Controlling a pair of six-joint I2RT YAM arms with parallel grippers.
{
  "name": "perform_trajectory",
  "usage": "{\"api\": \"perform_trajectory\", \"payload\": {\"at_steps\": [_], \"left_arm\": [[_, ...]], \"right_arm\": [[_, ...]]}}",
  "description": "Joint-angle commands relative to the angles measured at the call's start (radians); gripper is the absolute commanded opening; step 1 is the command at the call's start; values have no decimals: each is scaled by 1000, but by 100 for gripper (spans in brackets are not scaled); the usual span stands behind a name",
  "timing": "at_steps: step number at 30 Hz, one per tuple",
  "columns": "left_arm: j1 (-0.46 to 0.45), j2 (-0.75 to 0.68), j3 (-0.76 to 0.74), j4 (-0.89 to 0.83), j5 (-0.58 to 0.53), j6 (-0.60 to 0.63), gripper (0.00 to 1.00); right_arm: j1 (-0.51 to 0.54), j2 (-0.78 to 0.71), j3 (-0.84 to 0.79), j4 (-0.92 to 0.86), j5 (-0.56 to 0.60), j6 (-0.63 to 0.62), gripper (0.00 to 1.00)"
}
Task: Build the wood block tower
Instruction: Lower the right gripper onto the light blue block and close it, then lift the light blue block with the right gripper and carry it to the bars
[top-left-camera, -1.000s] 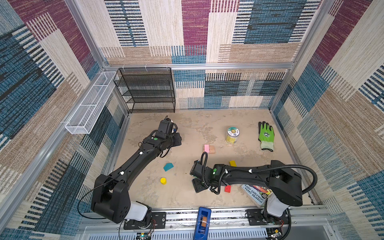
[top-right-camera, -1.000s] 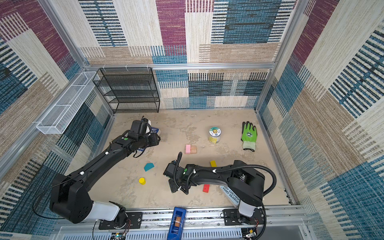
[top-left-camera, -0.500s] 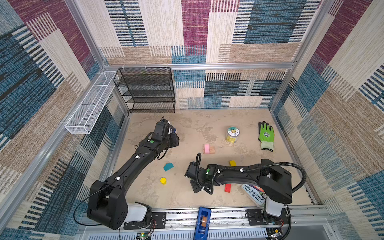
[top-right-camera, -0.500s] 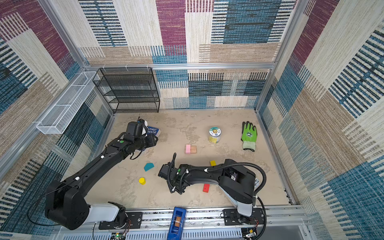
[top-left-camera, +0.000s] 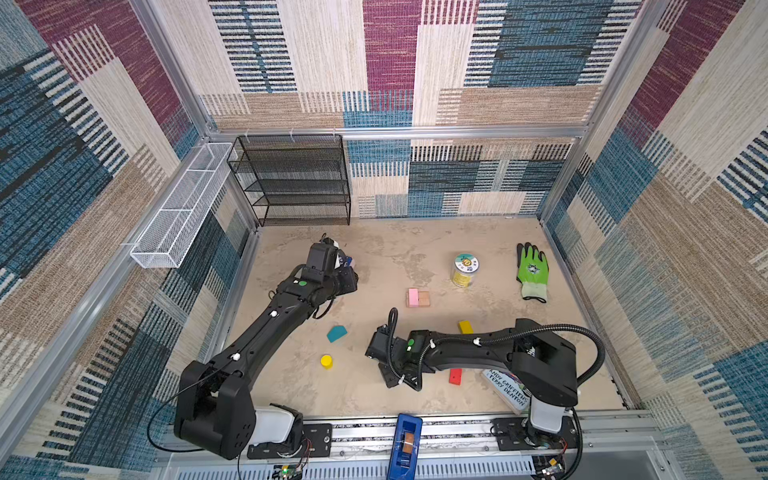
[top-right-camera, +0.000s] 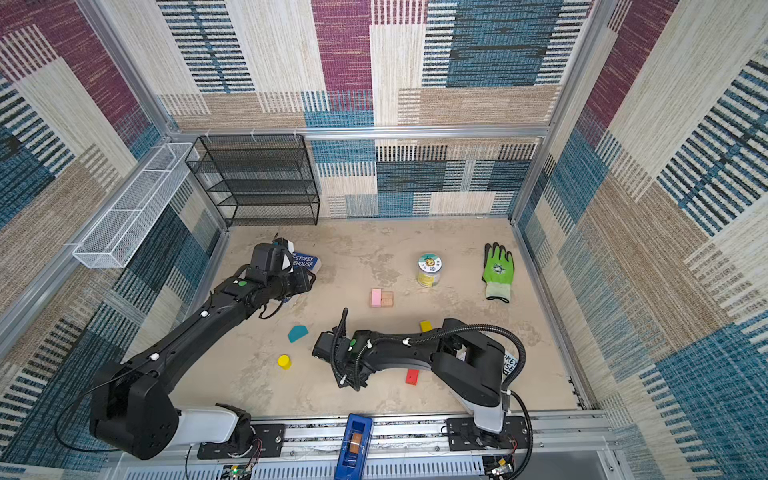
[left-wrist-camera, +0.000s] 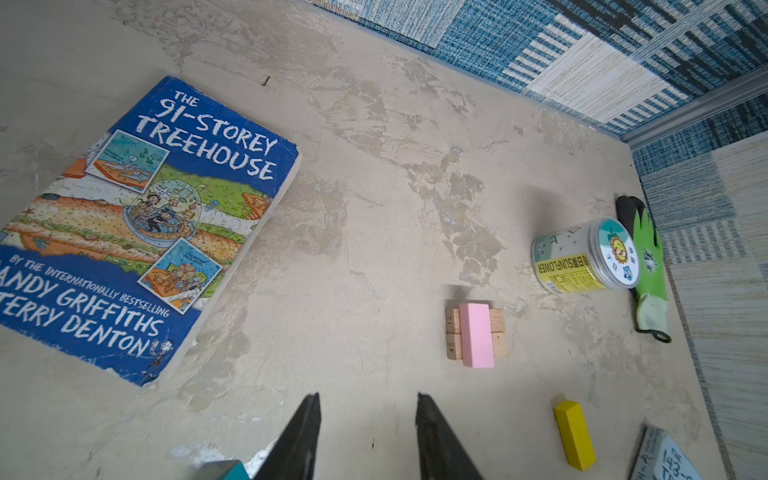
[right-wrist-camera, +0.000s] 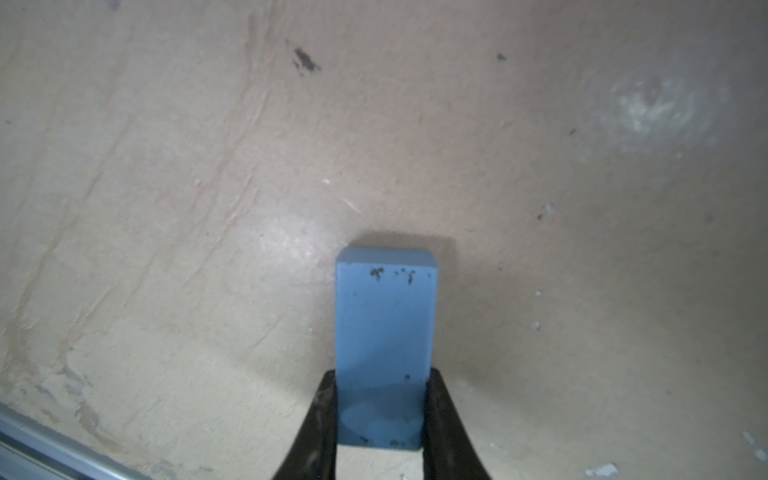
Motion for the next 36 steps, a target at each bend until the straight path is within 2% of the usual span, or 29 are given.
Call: {"api": "perform_trajectory", "payload": {"at_steps": [1,4,12,18,25,36], "left_arm": [[1,2,-3,22,13,-16,43],[1,2,-3,23,17,-17,43],[3,15,-4,36,31,-31,42],[4,33,-1,51,51,-37,41],[3,57,2,76,96,-25,42],[3,105,22,94,151,-8,42]], "right_arm": [[1,3,4,-8,12,20,10],[1,-16,6,-6,12,31,0],[-28,-118,49,-70,102,32,0],[-147,-221,16,-81,131,-3,0],[-299,-266,49,-101,193,-89,0],[-463,-155,99,-45,184,-186,0]]}}
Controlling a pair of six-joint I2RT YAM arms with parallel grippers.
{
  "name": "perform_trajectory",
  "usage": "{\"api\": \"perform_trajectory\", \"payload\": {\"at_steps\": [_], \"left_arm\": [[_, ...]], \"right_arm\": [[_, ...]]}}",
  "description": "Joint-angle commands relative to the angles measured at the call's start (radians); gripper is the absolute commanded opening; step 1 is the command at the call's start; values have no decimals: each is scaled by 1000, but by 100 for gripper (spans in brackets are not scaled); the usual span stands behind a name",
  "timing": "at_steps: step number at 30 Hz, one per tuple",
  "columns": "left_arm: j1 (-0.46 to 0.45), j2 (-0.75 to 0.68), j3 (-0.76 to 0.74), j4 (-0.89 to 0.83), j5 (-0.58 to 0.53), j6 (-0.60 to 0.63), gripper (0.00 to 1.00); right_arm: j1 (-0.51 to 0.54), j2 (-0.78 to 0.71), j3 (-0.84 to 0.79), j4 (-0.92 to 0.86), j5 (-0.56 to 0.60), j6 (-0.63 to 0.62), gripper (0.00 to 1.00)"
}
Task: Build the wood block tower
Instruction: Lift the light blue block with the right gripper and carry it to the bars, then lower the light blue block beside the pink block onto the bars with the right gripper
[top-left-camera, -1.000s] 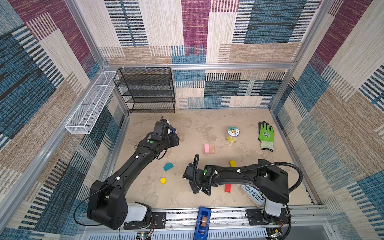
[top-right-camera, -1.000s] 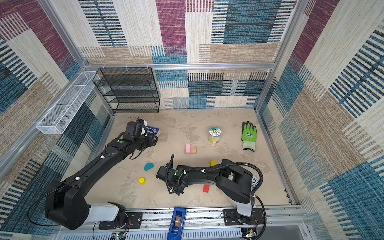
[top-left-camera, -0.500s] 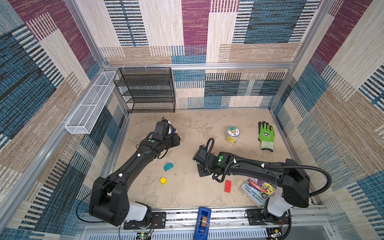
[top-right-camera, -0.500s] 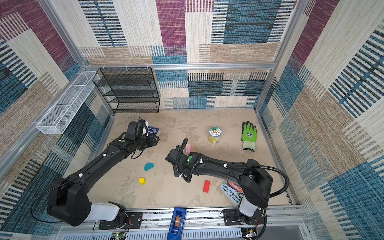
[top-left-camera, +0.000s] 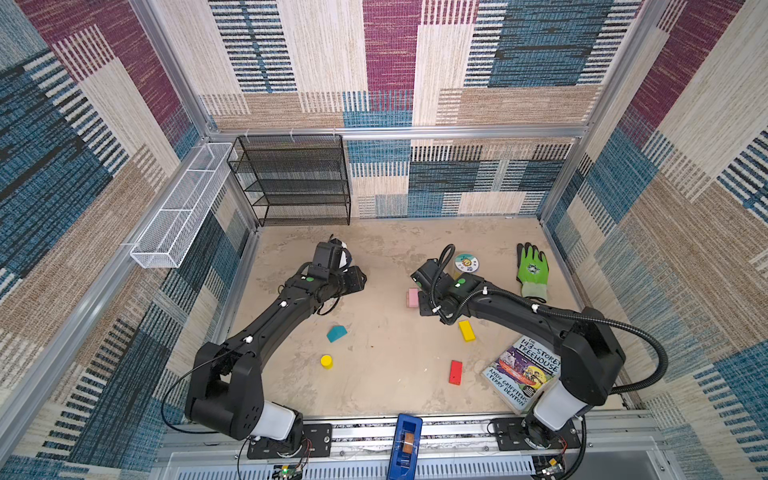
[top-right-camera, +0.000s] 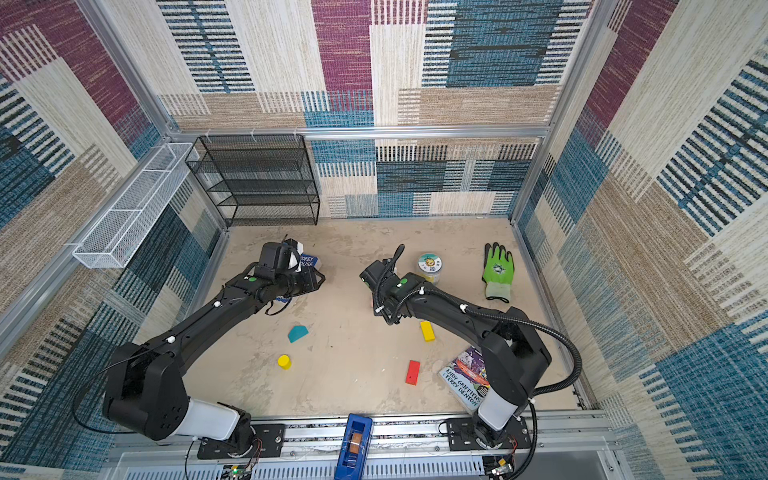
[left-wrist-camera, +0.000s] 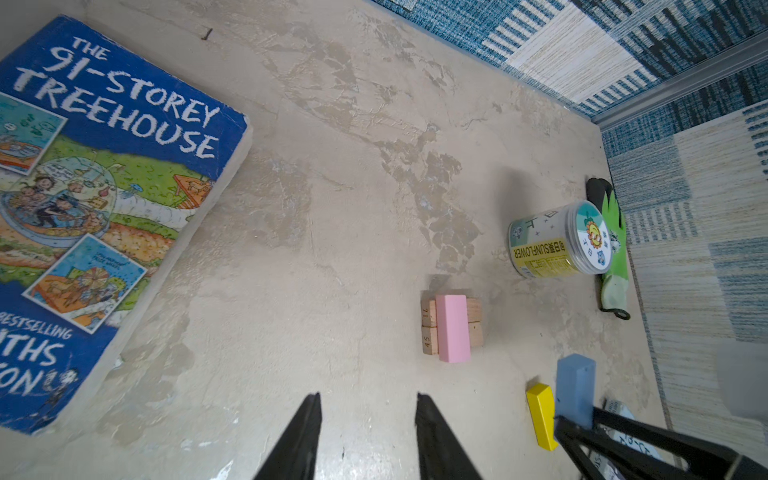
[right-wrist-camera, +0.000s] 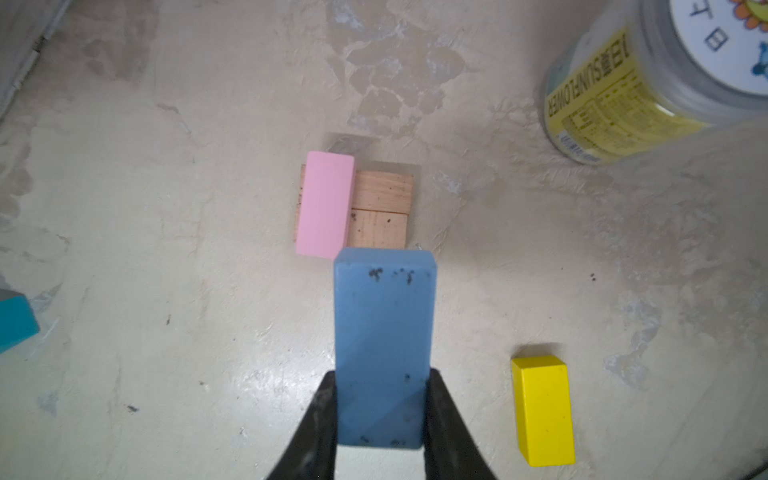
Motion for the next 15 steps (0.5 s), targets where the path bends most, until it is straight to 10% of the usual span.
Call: {"api": "perform_trajectory", "payload": {"at_steps": [1,15], "left_arm": [[1,13,13,28,26,13,42],[2,58,41,18,60,28,42]], "right_arm": [[-27,36,19,49,8,-44,0],[-84,200,86,127,-58,-102,0]]}}
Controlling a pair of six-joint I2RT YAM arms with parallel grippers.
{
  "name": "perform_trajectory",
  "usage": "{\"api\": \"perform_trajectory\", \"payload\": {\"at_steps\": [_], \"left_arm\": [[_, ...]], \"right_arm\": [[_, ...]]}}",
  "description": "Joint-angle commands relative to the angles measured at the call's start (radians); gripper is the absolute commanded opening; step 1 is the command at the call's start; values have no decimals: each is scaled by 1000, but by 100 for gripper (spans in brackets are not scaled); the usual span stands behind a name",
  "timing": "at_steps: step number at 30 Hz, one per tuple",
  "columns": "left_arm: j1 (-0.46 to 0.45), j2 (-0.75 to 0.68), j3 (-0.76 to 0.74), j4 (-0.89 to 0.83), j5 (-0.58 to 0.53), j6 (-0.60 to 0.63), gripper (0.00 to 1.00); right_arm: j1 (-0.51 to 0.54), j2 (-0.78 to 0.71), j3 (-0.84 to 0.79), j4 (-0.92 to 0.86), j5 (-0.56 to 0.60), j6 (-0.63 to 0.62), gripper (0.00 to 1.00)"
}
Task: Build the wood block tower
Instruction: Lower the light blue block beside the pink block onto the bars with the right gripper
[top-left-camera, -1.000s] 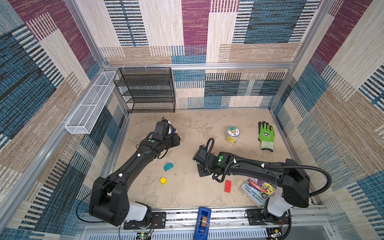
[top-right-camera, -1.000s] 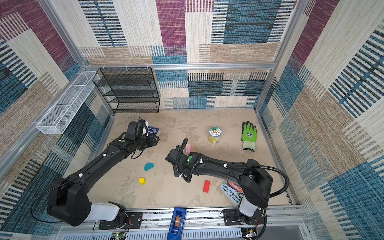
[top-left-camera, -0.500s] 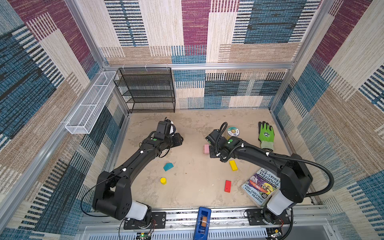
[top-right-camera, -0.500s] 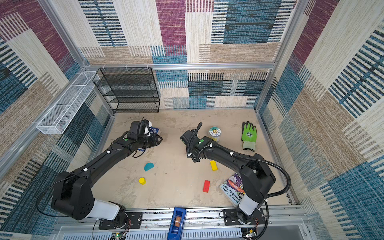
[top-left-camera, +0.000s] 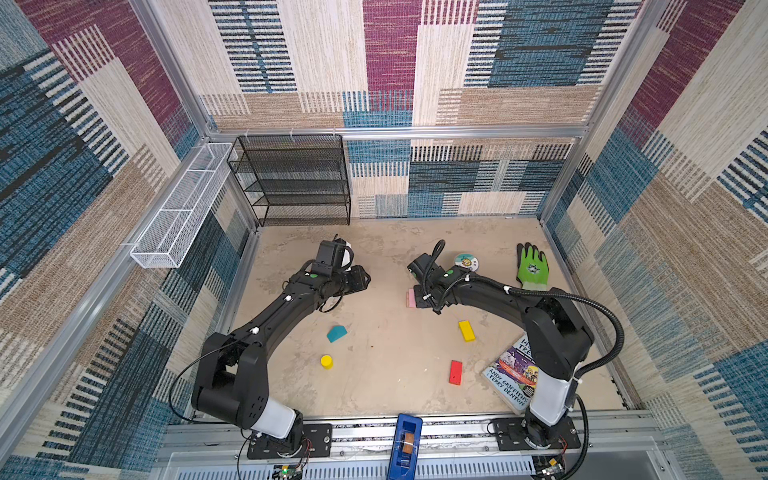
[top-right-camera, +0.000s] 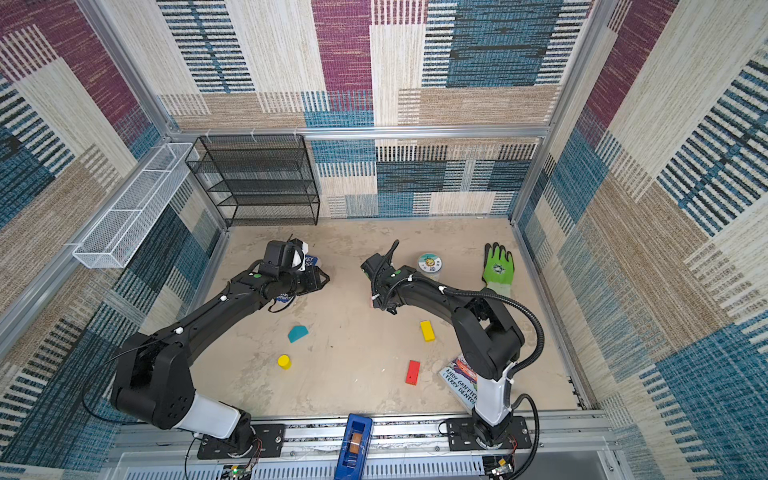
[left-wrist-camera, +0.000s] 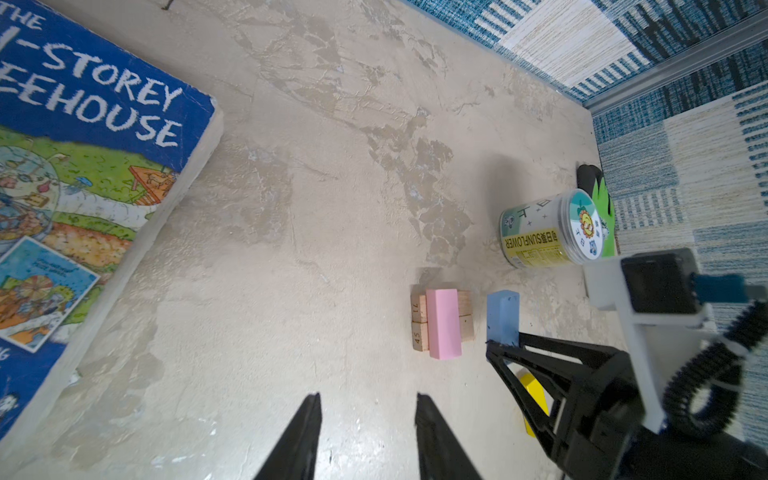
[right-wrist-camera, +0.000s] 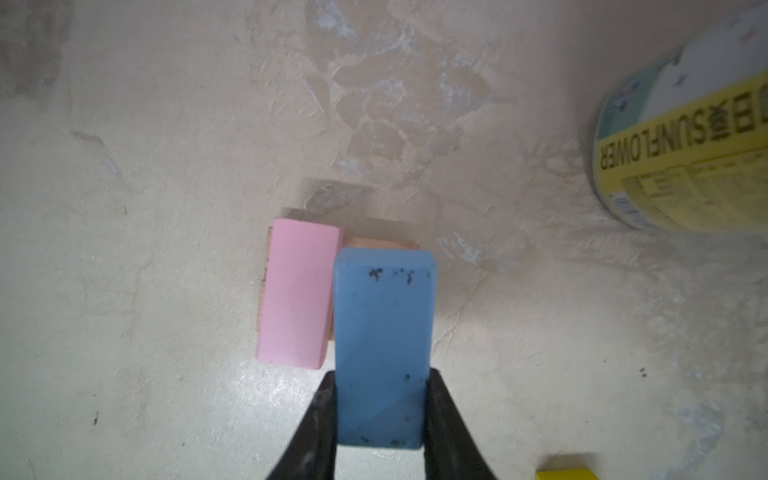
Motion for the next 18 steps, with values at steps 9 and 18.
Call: {"api": "perform_trajectory", "payload": {"at_steps": [9,18], "left_arm": [[2,26,24,6,17,26,42],[2,38,32,-1,16,25,42]], "right_arm": [[-20,57,32,41,-40,-15,0],[-21,68,35,17,-49,-10,1]]}}
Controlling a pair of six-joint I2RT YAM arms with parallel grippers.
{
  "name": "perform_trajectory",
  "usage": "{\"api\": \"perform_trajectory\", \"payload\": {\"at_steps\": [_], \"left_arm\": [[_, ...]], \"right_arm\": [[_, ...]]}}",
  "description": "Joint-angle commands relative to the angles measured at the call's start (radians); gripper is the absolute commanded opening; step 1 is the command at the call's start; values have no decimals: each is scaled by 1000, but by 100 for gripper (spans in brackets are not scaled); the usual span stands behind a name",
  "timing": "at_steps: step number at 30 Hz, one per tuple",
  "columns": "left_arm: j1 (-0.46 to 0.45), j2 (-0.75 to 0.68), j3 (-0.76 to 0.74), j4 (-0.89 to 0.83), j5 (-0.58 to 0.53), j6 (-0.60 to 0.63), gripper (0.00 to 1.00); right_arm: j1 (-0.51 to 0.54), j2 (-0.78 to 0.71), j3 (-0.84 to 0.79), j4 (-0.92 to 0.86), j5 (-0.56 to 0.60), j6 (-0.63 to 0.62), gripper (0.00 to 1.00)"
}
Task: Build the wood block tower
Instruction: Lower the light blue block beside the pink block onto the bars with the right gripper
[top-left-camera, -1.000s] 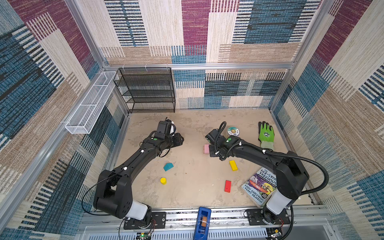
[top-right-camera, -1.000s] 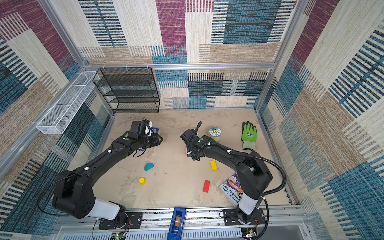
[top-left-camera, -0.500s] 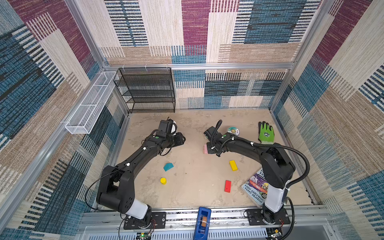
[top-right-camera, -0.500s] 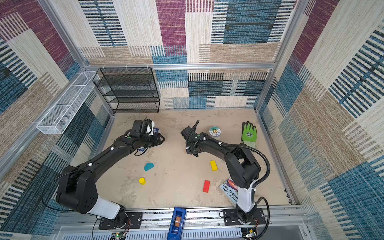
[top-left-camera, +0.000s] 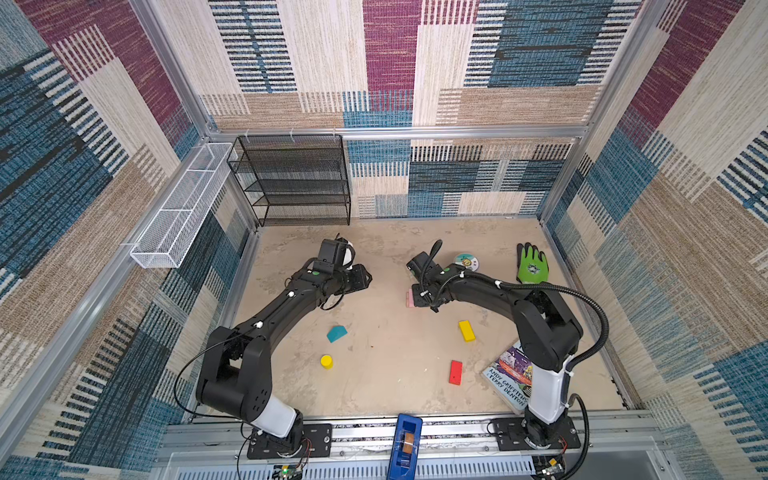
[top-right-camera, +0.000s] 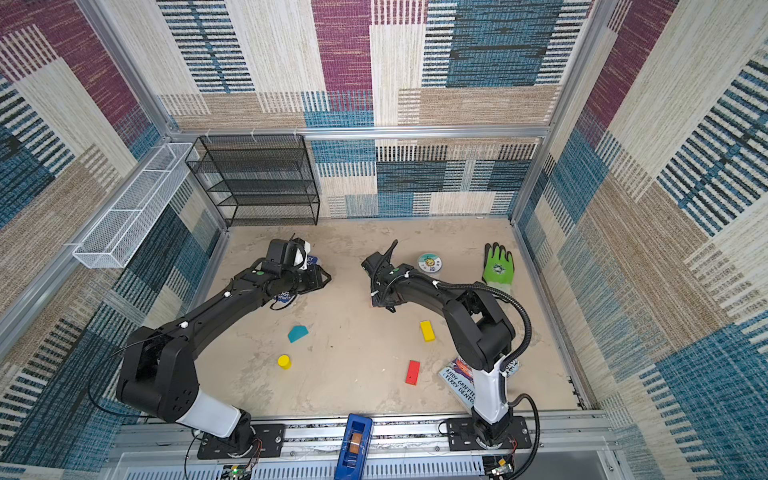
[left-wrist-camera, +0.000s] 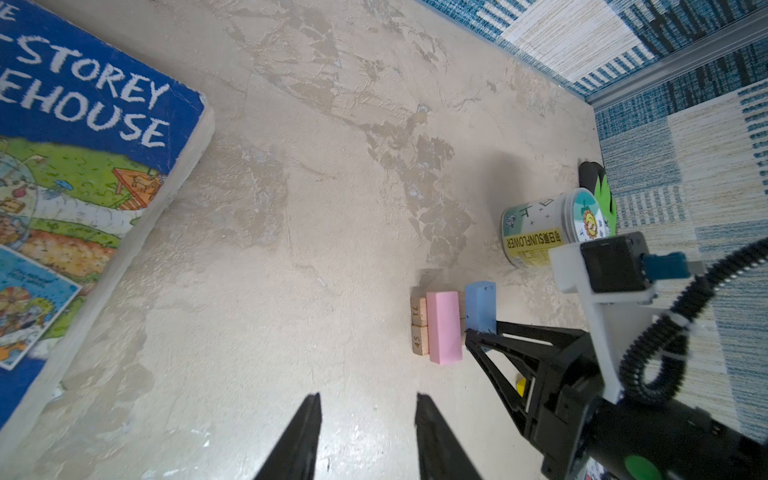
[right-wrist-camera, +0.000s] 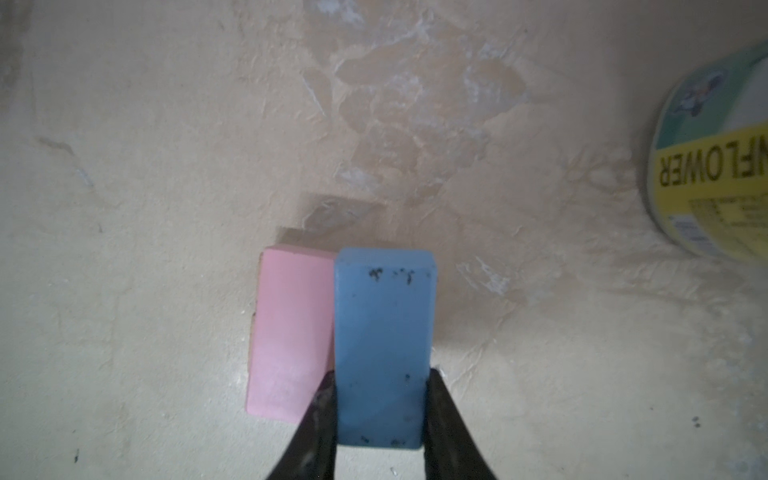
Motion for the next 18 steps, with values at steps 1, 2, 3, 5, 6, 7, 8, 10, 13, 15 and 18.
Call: {"api": "perform_trajectory", "payload": {"at_steps": [1,2,3,5,6,7,8,10,13,15,18], "left_arm": [[1,5,12,-2,3,21,42],[1,5,14,-3,4,22,42],[0,8,15,-4,4,22,42],[1,10,17,-8,6,21,42],[1,11,17,-8,6,21,42],[1,11,18,-10,6,21,42],[1,12,18,-10,7,21,42],[1,14,19,-11,7,21,42],[1,16,21,-13,9,21,42],[0,17,21,-11,10,21,42],[1,22,26,-16,12,22,42]], "right_arm": [[0,0,3,-6,-6,4,1],[-1,1,1,-8,-9,3,1],[0,1,-1,-10,-12,4,1],[-1,3,-4,-12,-13,5,2],[0,5,-4,-13,-14,6,2],[0,5,-4,-14,-16,6,3],[-1,6,-4,-16,-17,5,4],[0,8,-2,-18,-18,4,5],[1,11,-1,-21,-16,6,6],[-1,14,-1,-21,-18,8,6],[0,17,-3,-24,-21,13,8]]}}
